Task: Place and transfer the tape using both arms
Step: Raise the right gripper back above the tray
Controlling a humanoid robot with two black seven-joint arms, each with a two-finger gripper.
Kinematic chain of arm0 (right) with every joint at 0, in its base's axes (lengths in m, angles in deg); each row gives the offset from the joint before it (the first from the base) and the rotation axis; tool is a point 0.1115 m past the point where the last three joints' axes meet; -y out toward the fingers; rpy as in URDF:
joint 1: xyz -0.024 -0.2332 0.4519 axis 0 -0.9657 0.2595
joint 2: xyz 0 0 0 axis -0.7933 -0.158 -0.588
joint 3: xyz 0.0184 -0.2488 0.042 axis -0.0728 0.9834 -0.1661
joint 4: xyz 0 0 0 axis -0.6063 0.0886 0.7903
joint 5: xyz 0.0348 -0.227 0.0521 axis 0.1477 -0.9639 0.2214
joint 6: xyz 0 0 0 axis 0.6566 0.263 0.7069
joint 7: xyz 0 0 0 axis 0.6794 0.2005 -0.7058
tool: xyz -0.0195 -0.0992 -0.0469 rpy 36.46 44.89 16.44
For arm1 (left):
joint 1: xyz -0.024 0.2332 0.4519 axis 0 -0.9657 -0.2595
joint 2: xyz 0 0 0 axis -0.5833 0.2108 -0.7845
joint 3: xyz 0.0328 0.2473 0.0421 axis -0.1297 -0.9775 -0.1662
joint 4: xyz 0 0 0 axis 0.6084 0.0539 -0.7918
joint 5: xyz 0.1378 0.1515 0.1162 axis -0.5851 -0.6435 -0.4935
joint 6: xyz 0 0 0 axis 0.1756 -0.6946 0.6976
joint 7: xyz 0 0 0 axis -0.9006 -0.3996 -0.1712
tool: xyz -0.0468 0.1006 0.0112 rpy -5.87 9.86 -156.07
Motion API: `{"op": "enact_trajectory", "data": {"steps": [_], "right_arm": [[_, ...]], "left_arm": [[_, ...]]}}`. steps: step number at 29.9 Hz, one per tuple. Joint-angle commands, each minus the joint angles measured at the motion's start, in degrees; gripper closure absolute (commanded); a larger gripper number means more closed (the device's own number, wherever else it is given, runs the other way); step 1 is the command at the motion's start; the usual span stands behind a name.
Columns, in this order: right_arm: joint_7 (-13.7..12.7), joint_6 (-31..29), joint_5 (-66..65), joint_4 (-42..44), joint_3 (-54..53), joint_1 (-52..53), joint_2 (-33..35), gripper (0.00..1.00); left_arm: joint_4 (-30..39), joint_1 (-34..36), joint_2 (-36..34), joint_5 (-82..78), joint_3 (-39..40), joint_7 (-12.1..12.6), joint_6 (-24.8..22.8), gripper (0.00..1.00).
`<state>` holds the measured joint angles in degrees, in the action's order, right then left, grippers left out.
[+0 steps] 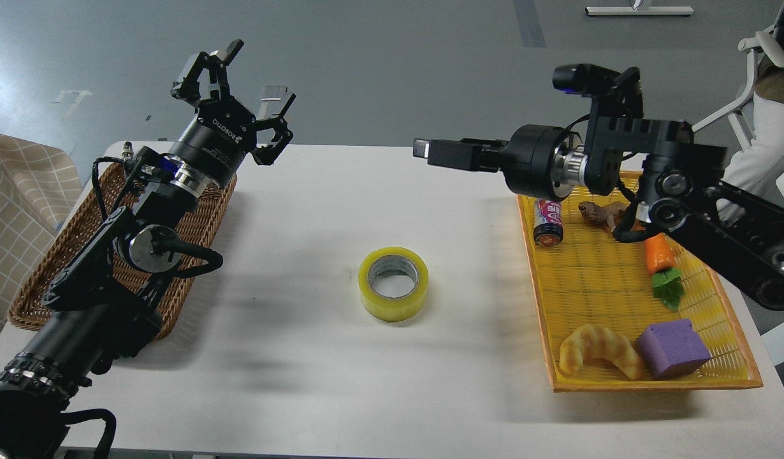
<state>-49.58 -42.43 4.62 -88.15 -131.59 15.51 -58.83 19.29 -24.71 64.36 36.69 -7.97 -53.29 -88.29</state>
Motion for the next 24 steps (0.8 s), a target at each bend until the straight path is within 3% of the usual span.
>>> {"op": "enact_trajectory", "data": {"steps": [1, 7, 11, 18, 24], "right_arm": [[0.1, 0.0, 8.9, 0.2, -7.6, -2.6, 0.6, 0.0], [0.1, 0.0, 22.4, 1.0, -23.9, -9.9, -0.5, 0.0], [0.1, 0.0, 36.4, 6.4, -32.7, -11.8, -3.6, 0.0], [-0.2, 0.0, 55.9, 14.7, -38.1, -12.0, -3.2, 0.0], [-0.2, 0.0, 64.2, 17.6, -38.1, -15.2, -3.7, 0.0]], "left_arm": [[0.0, 0.1, 0.0, 0.0, 0.0, 0.0, 0.0, 0.02], [0.0, 0.2, -0.7, 0.0, 0.0, -0.3, 0.0, 0.02], [0.0, 0.2, -0.7, 0.0, 0.1, -0.3, 0.0, 0.02], [0.1, 0.4, -0.6, 0.0, 0.1, -0.3, 0.0, 0.02], [0.1, 0.5, -0.8, 0.0, 0.1, -0.3, 0.0, 0.02]]}}
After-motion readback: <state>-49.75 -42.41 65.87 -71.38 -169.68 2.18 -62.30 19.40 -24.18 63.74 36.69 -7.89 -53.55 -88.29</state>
